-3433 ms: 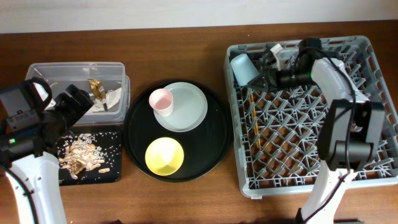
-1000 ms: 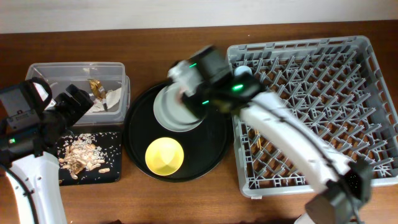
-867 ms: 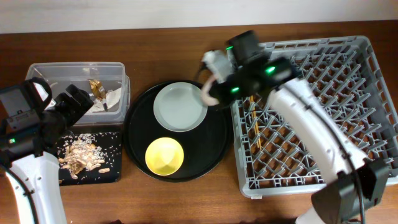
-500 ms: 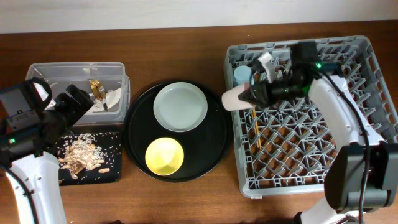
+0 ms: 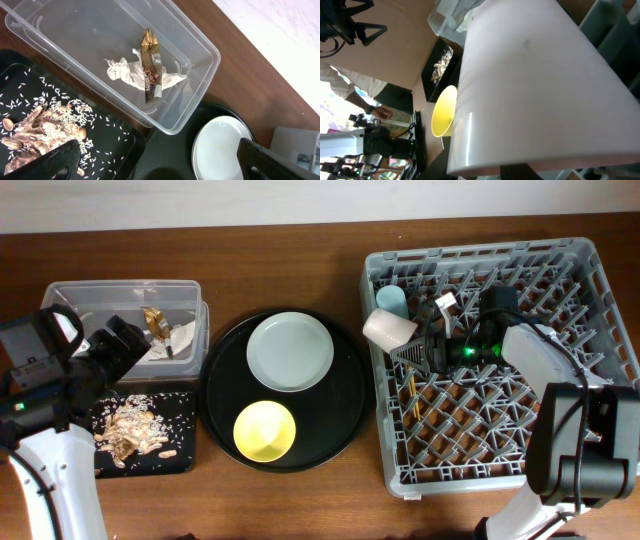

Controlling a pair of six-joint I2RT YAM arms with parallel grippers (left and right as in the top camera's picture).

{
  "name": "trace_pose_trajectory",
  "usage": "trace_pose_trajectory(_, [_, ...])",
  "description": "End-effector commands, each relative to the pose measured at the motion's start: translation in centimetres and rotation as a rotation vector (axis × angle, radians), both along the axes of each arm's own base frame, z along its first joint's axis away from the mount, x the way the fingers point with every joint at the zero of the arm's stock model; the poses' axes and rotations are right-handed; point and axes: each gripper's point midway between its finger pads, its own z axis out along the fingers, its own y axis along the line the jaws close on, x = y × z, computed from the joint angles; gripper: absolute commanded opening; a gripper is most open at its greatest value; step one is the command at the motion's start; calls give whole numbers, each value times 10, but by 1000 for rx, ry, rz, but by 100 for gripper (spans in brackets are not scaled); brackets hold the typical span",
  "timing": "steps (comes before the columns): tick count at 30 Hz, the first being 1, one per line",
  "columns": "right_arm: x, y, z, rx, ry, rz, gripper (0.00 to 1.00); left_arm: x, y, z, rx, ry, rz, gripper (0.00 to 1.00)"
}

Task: Sort waste into correct bins and load items into the dishwasher rack
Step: 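Carry the pink cup into the rack beside the blue cup and release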

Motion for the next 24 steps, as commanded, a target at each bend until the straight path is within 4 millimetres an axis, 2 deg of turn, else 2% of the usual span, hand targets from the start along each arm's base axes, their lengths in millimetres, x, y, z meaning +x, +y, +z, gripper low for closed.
trace_pose_trajectory(1, [1, -2, -3, -9, -17, 0, 27, 1, 1, 5, -6, -15, 5, 99])
trace_pose_trajectory(6, [-2, -9, -20, -108, 27, -11, 28, 1, 1, 5, -6, -15, 5, 99])
trace_pose_trajectory(11, [2, -5, -9, -51, -25, 0, 31, 1, 1, 5, -6, -15, 5, 99])
trace_pose_trajectory(16, [-3, -7, -12, -57, 18, -6, 37, 1, 1, 5, -6, -15, 5, 99])
trace_pose_trajectory(20, [-8, -18, -11, -49, 78, -39, 39, 1, 1, 5, -6, -15, 5, 99])
trace_pose_trajectory(24, [-15, -38, -9, -32, 167, -101, 43, 1, 1, 5, -6, -15, 5, 99])
